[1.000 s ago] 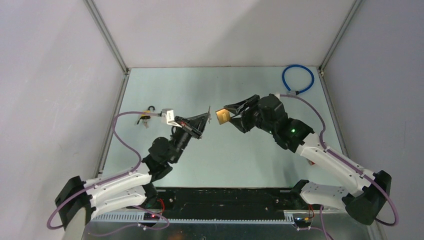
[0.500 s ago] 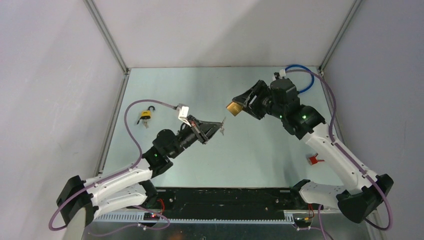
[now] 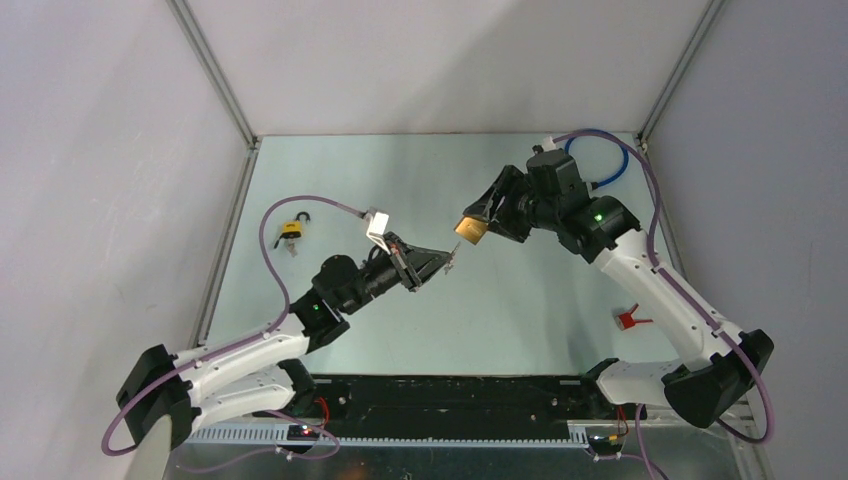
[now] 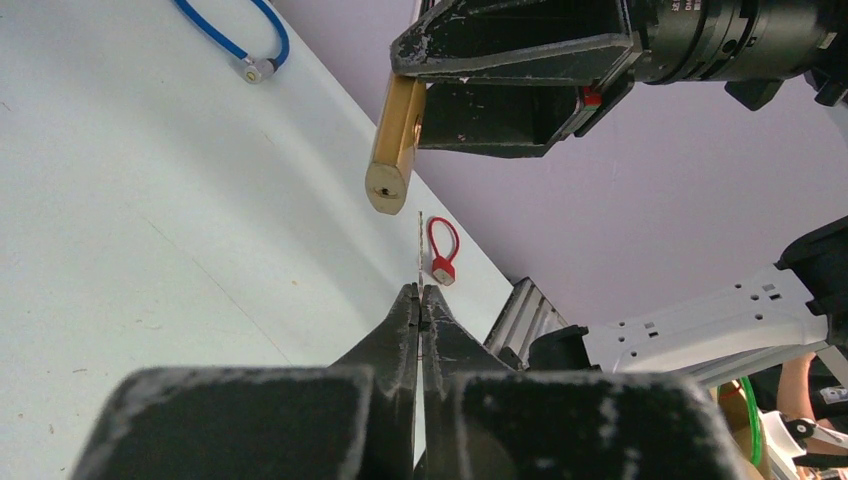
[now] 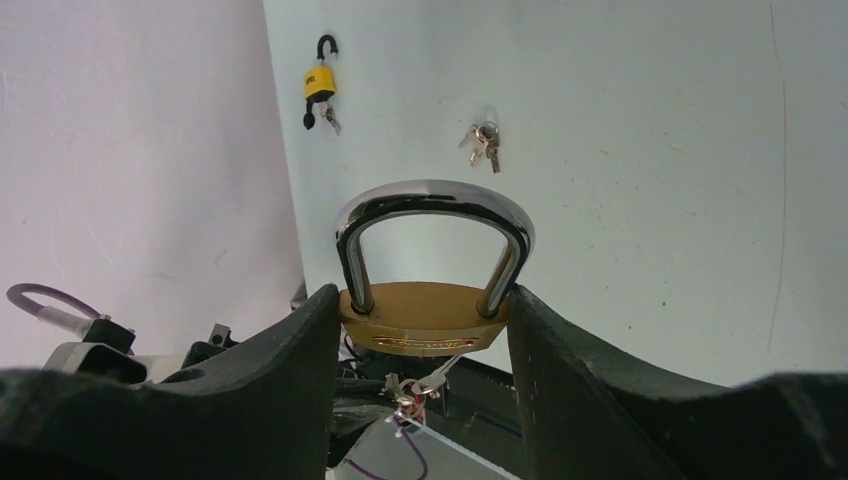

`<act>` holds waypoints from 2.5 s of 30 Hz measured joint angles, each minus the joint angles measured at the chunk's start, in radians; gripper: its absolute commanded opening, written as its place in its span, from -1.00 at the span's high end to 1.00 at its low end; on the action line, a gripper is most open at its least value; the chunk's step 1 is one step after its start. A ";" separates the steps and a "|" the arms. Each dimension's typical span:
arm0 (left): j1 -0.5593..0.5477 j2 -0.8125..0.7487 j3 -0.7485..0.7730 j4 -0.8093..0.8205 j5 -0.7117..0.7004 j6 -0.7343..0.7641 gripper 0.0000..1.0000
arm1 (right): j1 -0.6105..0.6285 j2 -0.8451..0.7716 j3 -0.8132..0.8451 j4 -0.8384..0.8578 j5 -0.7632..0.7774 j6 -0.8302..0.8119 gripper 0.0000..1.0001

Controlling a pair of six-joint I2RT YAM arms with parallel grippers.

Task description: Unlock with the key

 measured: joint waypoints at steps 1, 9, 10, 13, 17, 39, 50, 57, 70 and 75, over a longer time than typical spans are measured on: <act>0.000 0.000 0.000 -0.002 -0.002 0.000 1.00 | 0.000 0.000 0.001 -0.005 -0.002 -0.004 1.00; 0.000 0.012 0.006 -0.021 -0.009 0.000 1.00 | 0.006 0.000 0.012 -0.016 -0.026 -0.011 1.00; 0.000 0.014 0.006 -0.020 -0.009 0.000 1.00 | 0.007 0.000 0.012 -0.016 -0.029 -0.011 1.00; 0.000 0.021 0.010 -0.024 -0.009 0.000 1.00 | 0.012 0.000 0.013 -0.016 -0.039 -0.011 1.00; 0.000 0.023 0.013 -0.026 -0.010 0.000 1.00 | 0.020 0.000 0.015 -0.016 -0.045 -0.011 1.00; 0.000 0.018 0.013 -0.039 -0.026 0.000 1.00 | 0.029 0.002 0.019 -0.016 -0.037 -0.011 1.00; 0.000 0.013 0.013 -0.042 -0.026 0.002 1.00 | 0.031 0.005 0.021 -0.017 -0.034 -0.011 1.00; -0.005 0.003 0.013 -0.042 -0.027 0.003 1.00 | 0.033 0.006 0.021 -0.017 -0.032 -0.011 1.00; -0.011 0.001 0.013 -0.042 -0.043 0.010 1.00 | 0.033 0.006 0.021 -0.017 -0.031 -0.011 1.00; -0.011 0.016 0.028 -0.049 -0.045 0.010 1.00 | 0.032 0.007 0.021 -0.017 -0.021 -0.011 1.00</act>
